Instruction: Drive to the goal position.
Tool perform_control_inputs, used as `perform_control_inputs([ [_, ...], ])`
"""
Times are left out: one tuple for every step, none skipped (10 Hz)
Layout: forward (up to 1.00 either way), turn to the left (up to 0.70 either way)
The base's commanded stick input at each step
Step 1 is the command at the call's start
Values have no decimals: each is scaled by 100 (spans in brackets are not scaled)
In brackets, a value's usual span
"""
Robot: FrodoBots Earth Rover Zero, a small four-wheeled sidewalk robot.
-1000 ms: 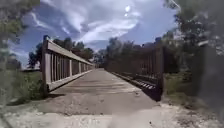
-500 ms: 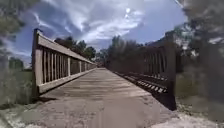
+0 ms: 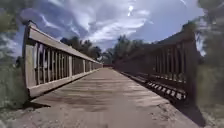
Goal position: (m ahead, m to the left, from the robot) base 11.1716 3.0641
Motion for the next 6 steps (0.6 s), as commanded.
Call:
perform_control_inputs([
  [70,0],
  [70,0],
  [70,0],
  [70,0],
  [70,0],
  [70,0],
])
